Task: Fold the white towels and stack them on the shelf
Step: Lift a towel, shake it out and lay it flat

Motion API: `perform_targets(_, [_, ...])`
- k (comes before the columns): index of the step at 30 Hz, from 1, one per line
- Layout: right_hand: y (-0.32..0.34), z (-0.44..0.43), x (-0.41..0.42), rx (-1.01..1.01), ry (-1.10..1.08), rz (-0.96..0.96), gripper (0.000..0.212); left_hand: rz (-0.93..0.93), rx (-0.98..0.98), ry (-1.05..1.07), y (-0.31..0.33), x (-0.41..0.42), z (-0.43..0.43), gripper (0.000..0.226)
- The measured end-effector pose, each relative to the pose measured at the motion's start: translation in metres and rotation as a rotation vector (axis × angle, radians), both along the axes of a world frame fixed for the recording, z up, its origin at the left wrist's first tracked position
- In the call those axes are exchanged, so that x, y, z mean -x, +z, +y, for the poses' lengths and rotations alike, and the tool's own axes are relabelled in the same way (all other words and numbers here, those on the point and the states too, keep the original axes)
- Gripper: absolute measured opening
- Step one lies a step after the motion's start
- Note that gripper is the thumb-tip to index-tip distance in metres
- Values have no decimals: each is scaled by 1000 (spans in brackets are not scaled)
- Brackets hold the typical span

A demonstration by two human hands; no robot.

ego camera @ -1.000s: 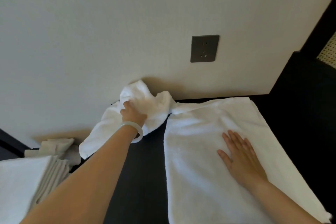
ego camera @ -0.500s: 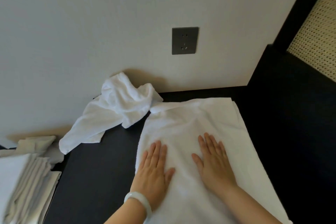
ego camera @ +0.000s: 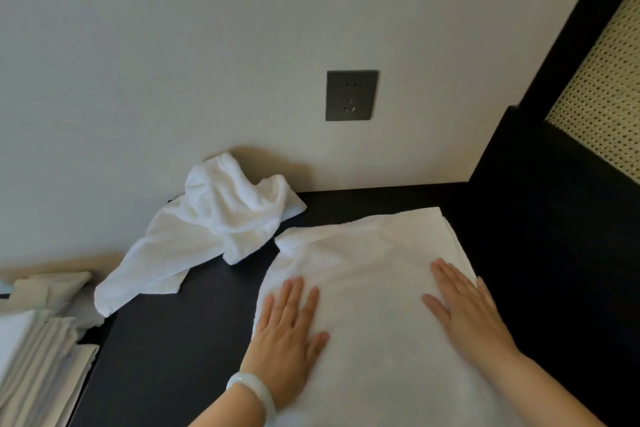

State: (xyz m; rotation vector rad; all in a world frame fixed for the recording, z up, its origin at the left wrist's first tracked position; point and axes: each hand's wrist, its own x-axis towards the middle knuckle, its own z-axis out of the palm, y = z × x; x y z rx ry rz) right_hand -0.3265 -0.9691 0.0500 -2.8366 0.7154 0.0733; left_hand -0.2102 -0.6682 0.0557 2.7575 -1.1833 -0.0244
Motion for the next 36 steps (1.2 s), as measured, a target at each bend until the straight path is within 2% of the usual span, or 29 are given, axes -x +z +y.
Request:
perform_targets(3, [13,-18,-28,-4,-82,-245,27,80,270,104,10,-32,-8,41])
perform_targets(4, [17,-24,-44,-23,-153,-324,21,70,360,192,16,-49,-13,37])
perform_targets(6, [23,-39,-75,-134,-321,-403,23,120,446,320,29,-82,-24,43])
perform_targets(9, [23,-58,-110,-348,-508,-404,34,269,390,310,30,-121,-37,46])
perform_targets(13, [19,-64,-132,-465,-635,-389,41,286,389,263,20,-145,-41,29])
perform_targets(16, [21,-61,-136,-490,-689,-405,34,324,409,280,17,-154,-40,23])
perform_targets(19, [31,-56,-137,-392,-692,-369,25,367,401,282,18,-163,-36,25])
perform_targets(23, [41,-62,-134,-346,-679,-356,14,315,288,295,17,-172,-34,12])
perform_targets(25, [44,-68,-131,-411,-712,-388,13,335,369,346,22,-177,-37,7])
perform_targets(28, [47,-76,-127,-455,-759,-400,16,534,533,322,34,-182,-41,14])
perform_targets(29, [47,-77,-127,-457,-755,-400,17,568,492,253,37,-183,-41,12])
perform_targets(31, [46,-78,-127,-471,-734,-392,16,515,307,149,38,-182,-41,11])
perform_targets(33, [44,-76,-127,-488,-708,-379,16,467,185,169,32,-180,-38,25])
perform_targets(36, [38,-69,-128,-455,-678,-407,14,430,194,231,19,-172,-41,32])
